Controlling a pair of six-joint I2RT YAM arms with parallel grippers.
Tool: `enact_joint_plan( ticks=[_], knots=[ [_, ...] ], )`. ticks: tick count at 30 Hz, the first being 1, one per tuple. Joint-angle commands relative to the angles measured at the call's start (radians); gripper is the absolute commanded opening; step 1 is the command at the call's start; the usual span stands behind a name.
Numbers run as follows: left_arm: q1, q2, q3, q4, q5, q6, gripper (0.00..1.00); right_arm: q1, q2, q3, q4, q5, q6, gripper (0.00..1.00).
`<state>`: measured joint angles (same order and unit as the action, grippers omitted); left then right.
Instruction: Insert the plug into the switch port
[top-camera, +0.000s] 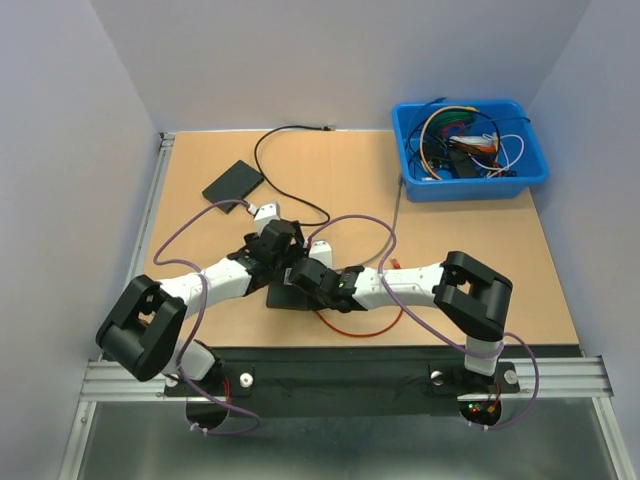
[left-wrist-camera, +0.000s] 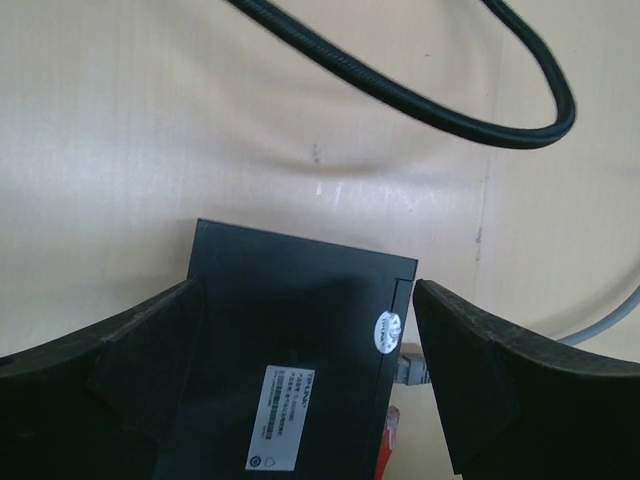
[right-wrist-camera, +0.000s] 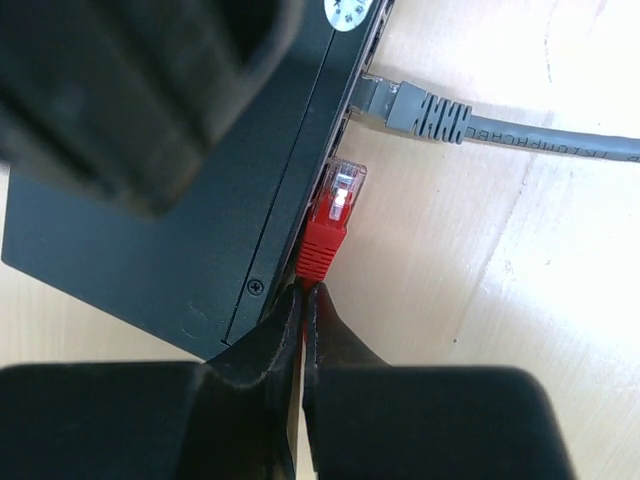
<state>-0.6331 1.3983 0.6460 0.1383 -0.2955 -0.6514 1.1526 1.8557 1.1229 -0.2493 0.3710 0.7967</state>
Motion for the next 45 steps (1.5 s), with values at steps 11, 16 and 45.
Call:
enact_joint_plan(
  ticks=[11, 16, 45],
  knots=[
    [0.019, -0.11, -0.072, -0.145, -0.074, -0.042, 0.99, 0.009, 0.025, -0.06, 0.024, -0.027, -0.005, 0.0],
    [0.018, -0.085, -0.083, -0.02, 0.04, -0.004, 0.99, 0.009, 0.033, -0.041, 0.056, -0.07, -0.019, 0.0],
    [0.211, 0.146, 0.257, 0.012, 0.188, 0.248, 0.98, -0.1, -0.205, -0.213, 0.07, -0.152, -0.065, 0.0]
  ],
)
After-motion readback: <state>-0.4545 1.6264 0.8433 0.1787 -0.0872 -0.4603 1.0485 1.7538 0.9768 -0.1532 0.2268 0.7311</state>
